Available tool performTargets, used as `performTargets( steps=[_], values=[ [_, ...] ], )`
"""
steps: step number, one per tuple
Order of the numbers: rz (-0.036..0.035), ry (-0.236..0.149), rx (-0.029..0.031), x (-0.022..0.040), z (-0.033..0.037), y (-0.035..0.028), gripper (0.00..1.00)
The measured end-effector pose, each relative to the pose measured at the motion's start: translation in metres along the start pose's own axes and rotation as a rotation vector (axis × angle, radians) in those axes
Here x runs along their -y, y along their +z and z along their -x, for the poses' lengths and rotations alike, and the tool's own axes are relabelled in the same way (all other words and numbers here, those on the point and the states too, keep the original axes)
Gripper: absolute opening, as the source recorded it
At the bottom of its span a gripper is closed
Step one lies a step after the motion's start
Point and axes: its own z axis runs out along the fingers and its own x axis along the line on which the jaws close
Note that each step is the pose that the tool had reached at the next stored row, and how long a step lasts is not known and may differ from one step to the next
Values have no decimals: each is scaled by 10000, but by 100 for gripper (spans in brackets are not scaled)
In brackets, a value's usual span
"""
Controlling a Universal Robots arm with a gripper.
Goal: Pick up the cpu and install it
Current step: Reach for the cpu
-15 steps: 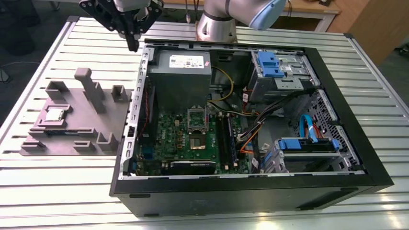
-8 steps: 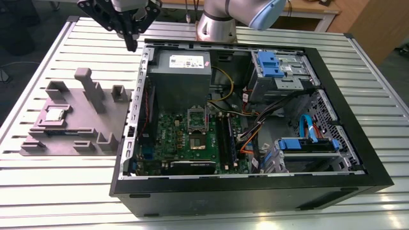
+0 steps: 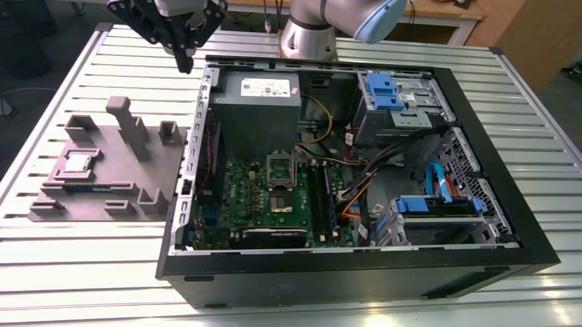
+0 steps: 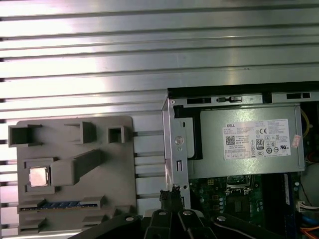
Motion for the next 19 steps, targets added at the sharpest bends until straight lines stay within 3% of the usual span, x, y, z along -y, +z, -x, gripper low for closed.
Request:
performTargets(
  steps=[19],
  values=[
    [0, -1, -1, 5, -57, 0, 10]
  ],
)
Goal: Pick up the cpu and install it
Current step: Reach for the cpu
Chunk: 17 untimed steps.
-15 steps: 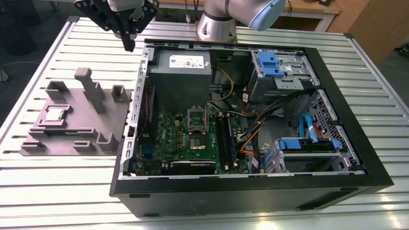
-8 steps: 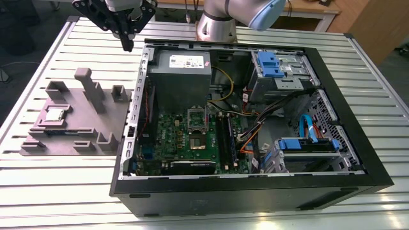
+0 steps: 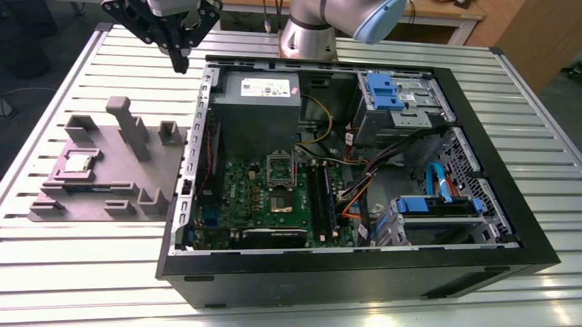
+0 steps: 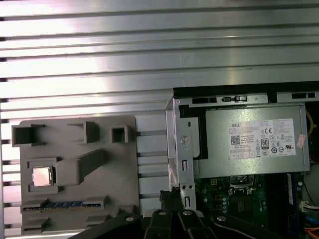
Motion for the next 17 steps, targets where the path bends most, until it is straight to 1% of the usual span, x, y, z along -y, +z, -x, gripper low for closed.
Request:
performTargets(
  steps=[17],
  values=[
    [0, 0, 0, 3, -42, 0, 10]
  ],
)
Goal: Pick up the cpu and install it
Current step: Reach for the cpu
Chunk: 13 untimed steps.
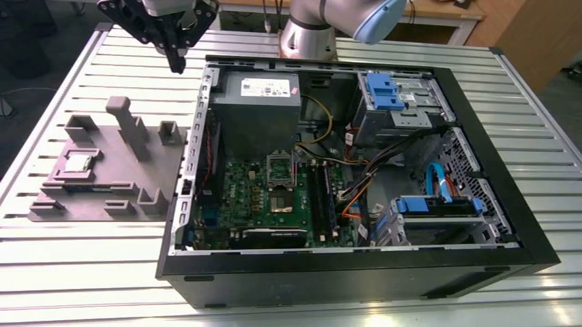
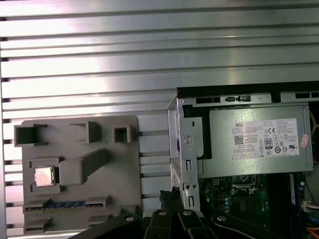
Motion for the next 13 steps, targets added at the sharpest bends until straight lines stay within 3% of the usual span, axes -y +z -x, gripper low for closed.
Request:
performTargets(
  steps=[13],
  values=[
    [0, 0, 0, 3, -33, 1, 10]
  ],
)
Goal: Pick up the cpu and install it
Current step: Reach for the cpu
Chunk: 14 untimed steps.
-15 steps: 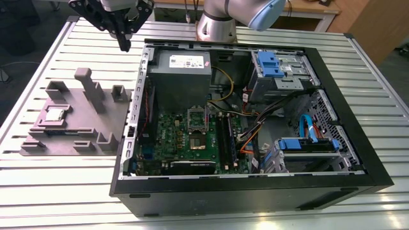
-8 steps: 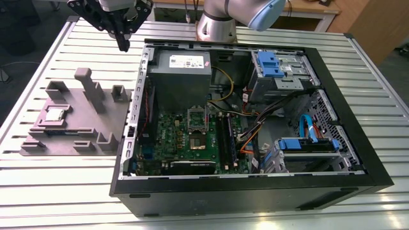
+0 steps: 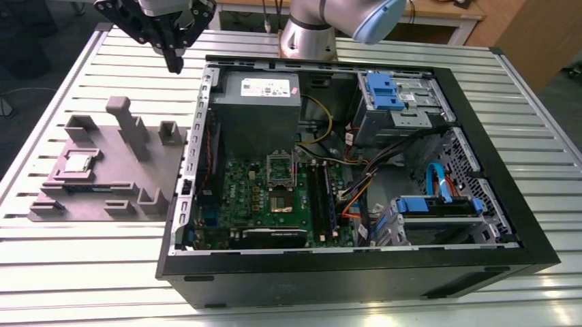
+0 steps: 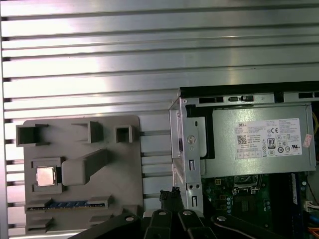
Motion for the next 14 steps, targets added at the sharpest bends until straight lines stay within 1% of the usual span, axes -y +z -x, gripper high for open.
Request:
performTargets(
  steps=[2, 14],
  values=[
    [0, 1, 0, 1, -13, 1, 10],
    [0, 1, 0, 3, -40, 2, 10]
  ],
)
